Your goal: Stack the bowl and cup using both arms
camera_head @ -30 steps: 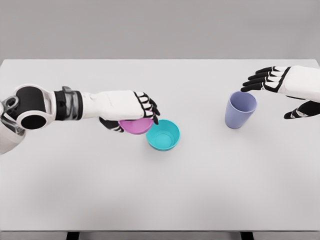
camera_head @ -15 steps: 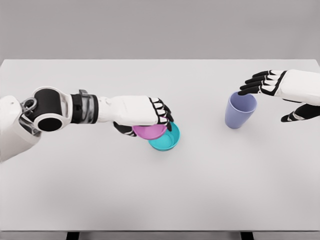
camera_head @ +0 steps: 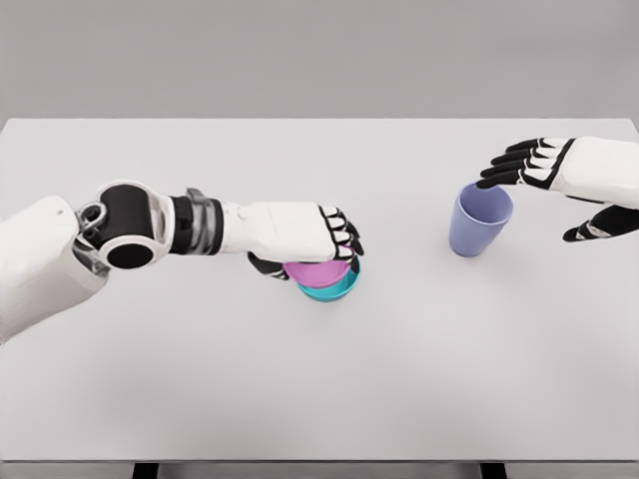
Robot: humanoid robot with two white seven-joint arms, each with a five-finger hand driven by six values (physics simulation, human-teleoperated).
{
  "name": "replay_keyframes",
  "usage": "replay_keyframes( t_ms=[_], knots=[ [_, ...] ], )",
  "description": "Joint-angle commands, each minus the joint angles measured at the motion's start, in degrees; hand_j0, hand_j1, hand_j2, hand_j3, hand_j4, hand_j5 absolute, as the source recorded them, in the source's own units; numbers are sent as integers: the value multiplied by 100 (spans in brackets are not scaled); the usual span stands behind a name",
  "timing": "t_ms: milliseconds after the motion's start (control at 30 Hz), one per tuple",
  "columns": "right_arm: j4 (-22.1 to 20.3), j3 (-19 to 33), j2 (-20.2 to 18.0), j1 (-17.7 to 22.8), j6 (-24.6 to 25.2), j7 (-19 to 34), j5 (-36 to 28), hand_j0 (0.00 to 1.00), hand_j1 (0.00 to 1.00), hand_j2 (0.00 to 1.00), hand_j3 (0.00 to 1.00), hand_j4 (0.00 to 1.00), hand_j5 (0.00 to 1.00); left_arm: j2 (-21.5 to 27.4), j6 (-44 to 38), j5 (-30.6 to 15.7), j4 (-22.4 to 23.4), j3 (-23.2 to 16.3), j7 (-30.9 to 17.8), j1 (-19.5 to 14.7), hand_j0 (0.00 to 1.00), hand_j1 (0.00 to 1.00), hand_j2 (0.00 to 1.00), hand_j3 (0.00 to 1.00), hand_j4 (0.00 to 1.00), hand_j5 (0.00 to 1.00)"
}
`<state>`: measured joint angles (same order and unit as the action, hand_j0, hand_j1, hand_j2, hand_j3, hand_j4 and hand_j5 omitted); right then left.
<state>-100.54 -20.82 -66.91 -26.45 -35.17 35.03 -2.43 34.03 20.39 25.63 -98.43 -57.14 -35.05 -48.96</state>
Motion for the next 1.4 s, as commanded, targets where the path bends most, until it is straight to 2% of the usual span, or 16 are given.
replay_keyframes(
  t_ms=[0,100,133,200,267,300,367,667,767,833,900,967,1067,1133,1267,1367],
  knots=[
    [-1,8,3,0,17,-3,-29,100,100,100,100,100,100,-54,-17,13,43,-52,5,0,73,73,73,73,73,73],
    [-1,17,-15,-176,17,-3,-29,100,100,100,100,100,100,-124,-9,21,166,-70,5,0,73,73,73,73,73,73],
    [-1,17,-15,-299,17,-3,-29,96,96,96,96,96,96,-133,-9,74,175,-70,5,0,73,73,73,73,73,73],
    [-1,8,-24,-413,17,-3,-29,78,78,78,78,78,78,-133,-9,83,175,-70,5,9,73,73,73,73,73,73],
    [-1,-1,-41,-404,17,-3,-29,85,85,85,85,85,85,-133,0,83,228,-70,5,9,73,73,73,73,73,73],
    [-1,16,-181,-413,17,-3,-20,99,99,99,99,99,99,-142,0,83,237,-70,5,9,73,73,73,73,73,73],
    [-1,52,-384,-440,17,-3,-20,100,100,100,100,100,100,-142,0,83,245,-70,5,9,74,74,74,74,74,74],
    [26,16,-428,-229,17,-3,76,100,100,100,100,100,100,-177,9,92,342,-96,5,0,75,75,75,75,75,75],
    [70,-45,-639,-413,17,-3,295,100,100,100,100,100,100,-177,9,92,342,-96,5,0,75,75,75,75,75,75],
    [17,-185,-420,-518,17,-3,735,100,100,100,100,100,100,-177,9,92,342,-96,5,0,75,75,75,75,75,75],
    [61,-976,178,-1159,17,-3,1263,100,100,100,100,100,100,-212,9,92,342,-96,5,0,75,75,75,75,75,75],
    [70,-1188,196,-1310,17,-3,1289,100,100,100,100,100,100,-212,9,92,342,-96,5,0,76,76,76,76,76,76],
    [87,-1249,345,-1468,17,-3,1307,100,100,100,100,100,100,-212,9,92,342,-96,5,9,99,99,99,99,99,99],
    [113,-1346,363,-1485,17,-3,1307,100,100,100,100,100,100,-203,9,100,342,-96,5,9,100,100,100,100,100,100],
    [728,-1873,644,-2012,17,-3,1430,100,100,100,100,100,100,-203,9,100,333,-96,5,9,100,100,100,100,100,100],
    [1133,-2137,855,-2066,17,-3,1561,100,100,100,100,100,100,-195,9,100,333,-96,5,9,100,100,100,100,100,100]
  ],
)
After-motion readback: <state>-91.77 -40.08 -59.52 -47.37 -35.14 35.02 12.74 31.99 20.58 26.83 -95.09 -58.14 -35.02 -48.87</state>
